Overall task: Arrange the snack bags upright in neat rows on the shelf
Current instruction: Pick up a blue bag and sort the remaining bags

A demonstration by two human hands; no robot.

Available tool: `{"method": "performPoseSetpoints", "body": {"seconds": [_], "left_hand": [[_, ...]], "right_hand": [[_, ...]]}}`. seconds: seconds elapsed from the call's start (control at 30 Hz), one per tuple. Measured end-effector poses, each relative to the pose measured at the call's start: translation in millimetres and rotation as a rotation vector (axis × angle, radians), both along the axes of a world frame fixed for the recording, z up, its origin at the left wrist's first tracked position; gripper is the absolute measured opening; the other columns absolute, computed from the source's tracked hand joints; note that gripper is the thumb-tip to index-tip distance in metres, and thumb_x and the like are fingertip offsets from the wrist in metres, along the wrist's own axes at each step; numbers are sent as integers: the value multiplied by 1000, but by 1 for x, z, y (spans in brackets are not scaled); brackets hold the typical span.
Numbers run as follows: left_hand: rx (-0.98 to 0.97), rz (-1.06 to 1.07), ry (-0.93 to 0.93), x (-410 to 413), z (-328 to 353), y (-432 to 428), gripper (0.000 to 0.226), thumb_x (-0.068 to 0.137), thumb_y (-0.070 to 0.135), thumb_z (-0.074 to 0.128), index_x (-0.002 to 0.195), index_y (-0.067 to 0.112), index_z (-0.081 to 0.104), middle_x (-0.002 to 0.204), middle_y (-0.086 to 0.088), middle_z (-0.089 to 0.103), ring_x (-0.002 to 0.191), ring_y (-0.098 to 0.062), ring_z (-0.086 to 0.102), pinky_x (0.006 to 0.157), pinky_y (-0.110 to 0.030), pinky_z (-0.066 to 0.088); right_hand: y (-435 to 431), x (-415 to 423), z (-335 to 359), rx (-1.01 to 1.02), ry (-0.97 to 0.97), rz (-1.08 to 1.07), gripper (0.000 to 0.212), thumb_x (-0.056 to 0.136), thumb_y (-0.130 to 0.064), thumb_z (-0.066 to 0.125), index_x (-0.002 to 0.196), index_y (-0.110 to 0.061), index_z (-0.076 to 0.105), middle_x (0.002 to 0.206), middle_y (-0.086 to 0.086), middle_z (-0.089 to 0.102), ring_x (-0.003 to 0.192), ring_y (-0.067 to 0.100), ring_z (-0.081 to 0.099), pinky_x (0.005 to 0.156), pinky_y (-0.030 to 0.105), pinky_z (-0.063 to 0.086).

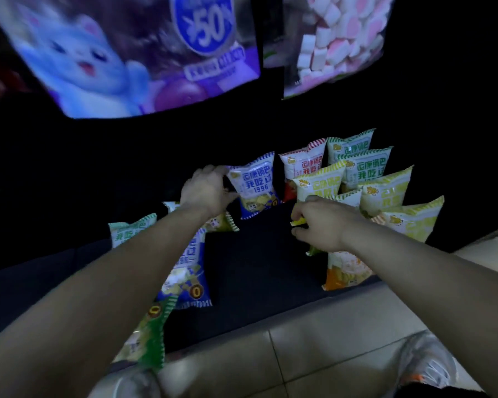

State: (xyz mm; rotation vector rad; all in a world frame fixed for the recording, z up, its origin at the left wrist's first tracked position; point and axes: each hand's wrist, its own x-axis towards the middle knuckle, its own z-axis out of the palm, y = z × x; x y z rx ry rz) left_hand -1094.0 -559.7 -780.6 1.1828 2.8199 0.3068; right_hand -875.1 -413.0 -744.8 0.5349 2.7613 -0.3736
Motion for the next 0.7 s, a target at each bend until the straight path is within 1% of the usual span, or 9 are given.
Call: {"method": "performPoseSetpoints", "body": {"seconds": [0.07,0.13,0.2,0.23,0.33,0.43,0.53,0.63,0.7], "left_hand": [[-145,-55,-67,2,16,-41,69,83,52,66,143,27,42,141,-6,46,127,-28,44,95,-40,45],[-291,-106,-99,3,30,-87,73,82,57,65,144,28,40,143,-4,45,127,-26,45,98,-39,44],[-367,-106,-121,4,42,-135,72,82,60,64,143,28,41,144,-3,45,126,-24,47,99,-37,44],[-381,-91,-137,5,47,-159,72,82,60,65,142,27,43,144,-3,45,127,-23,47,100,-35,43],[-386,-21,-218,5,52,-223,74,81,61,65,142,25,43,144,-3,46,125,-21,49,100,-33,42],[-369,49,-305,2,46,-266,73,83,56,66,143,23,42,145,-4,44,125,-21,48,101,-35,42],[-379,69,-297,-4,35,-293,71,86,55,64,144,23,40,147,-4,42,129,-22,43,104,-36,39],[-345,67,-311,-12,21,-311,70,87,56,61,145,25,39,146,-3,42,130,-22,43,105,-36,38],[-306,70,-344,-18,11,-318,70,87,57,61,145,25,39,144,-2,45,129,-20,44,105,-35,38]], "right_hand": [[-16,-9,6,-17,37,28,43,94,-49,51,133,-28,51,127,1,47,109,20,50,72,32,38],[-34,-16,12,-44,67,44,45,94,-49,52,134,-27,50,131,0,47,114,21,50,78,33,42],[-51,-22,15,-64,80,55,47,94,-49,52,135,-27,49,133,-1,47,117,21,50,85,35,45],[-60,-25,14,-68,84,63,48,93,-49,52,136,-27,47,135,-1,47,119,21,50,87,35,45],[-84,-34,7,-53,36,103,55,93,-49,53,141,-26,41,141,-1,45,125,19,47,80,29,37],[-110,-51,-8,-58,-45,148,58,92,-52,54,141,-25,40,137,1,47,120,20,49,87,35,46],[-143,-75,-36,-155,-38,99,62,91,-51,56,144,-23,40,140,2,48,122,20,49,91,34,46],[-178,-99,-76,-238,-65,30,59,91,-55,55,137,-20,44,133,8,51,114,24,53,87,37,48],[-197,-114,-103,-268,-99,-50,64,93,-59,50,137,-14,41,133,13,49,112,29,54,87,41,49]]}}
